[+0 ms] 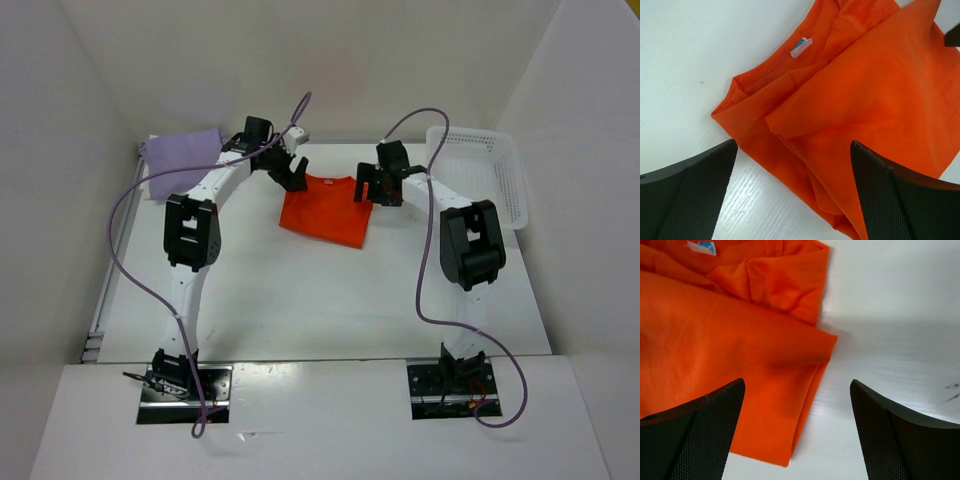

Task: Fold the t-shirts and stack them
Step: Fold the long partially folded tshirt into a neat square

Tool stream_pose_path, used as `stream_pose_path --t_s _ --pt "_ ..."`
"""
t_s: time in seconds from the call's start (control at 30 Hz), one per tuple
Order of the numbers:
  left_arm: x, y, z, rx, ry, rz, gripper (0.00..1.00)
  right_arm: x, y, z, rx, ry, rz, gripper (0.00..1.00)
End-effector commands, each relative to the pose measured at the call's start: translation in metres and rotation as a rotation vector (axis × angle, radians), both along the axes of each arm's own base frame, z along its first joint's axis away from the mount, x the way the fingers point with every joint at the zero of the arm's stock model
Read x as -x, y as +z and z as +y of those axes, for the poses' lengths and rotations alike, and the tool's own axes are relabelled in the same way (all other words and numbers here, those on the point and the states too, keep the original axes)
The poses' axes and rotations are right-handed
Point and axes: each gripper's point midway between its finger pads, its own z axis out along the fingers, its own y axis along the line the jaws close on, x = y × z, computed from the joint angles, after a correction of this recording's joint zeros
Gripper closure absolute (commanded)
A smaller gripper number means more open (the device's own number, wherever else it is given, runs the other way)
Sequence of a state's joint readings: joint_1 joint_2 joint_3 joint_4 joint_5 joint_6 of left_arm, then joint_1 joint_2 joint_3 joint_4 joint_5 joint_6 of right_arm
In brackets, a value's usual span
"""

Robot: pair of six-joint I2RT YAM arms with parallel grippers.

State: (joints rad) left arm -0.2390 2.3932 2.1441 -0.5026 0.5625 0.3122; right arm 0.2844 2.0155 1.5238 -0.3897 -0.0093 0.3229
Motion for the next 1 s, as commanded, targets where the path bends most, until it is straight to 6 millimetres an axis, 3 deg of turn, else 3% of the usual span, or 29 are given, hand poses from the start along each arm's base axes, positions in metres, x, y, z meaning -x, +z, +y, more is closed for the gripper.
stream_pose_path --t_s 0.0,0.03,0.07,0.17,0.33,0.4,0.5,0.63,0.73,0.8,0.97 --pt "-0.008 0.01 -0.011 0.05 -0.048 -0.037 0.0 -0.022 -0.01 -0.013 -0.062 -0.004 -0.039 0.11" --pt "-0.009 0.002 -0.009 0.038 -0.038 -0.027 0.0 -0.025 -0.008 -0.008 -0.082 0.012 -0.048 0.12" --pt "-0.012 0.008 -0.009 0.039 -0.027 -0.037 0.0 -0.031 -0.004 -0.006 -0.086 0.013 -0.061 0.14" --pt "-0.016 -0.003 -0.009 0.037 -0.027 -0.027 0.0 -0.034 -0.019 -0.006 -0.066 0.025 -0.03 0.15" --pt "-0.015 -0.005 -0.011 0.046 -0.027 -0.013 0.2 -0.034 -0.022 -0.002 -0.083 0.04 -0.024 0.19" --pt "-0.016 -0.018 -0.008 0.031 -0.006 0.01 0.23 -0.034 -0.035 0.0 -0.089 0.048 -0.001 0.19" --pt "-0.021 -0.019 -0.009 0.031 -0.006 0.007 0.27 -0.038 -0.038 0.001 -0.109 0.057 0.007 0.23" --pt "-0.016 -0.019 -0.012 0.046 -0.023 0.022 0.39 -0.037 -0.041 0.002 -0.114 0.062 0.018 0.39" --pt "-0.014 -0.017 -0.015 0.062 -0.039 0.026 0.53 -0.035 -0.037 0.004 -0.118 0.077 0.017 0.53" --pt "-0.01 -0.018 -0.016 0.068 -0.047 0.04 0.68 -0.033 -0.033 0.005 -0.124 0.083 0.022 0.64" --pt "-0.005 -0.015 -0.018 0.08 -0.06 0.051 0.83 -0.03 -0.021 0.004 -0.121 0.091 0.006 0.89"
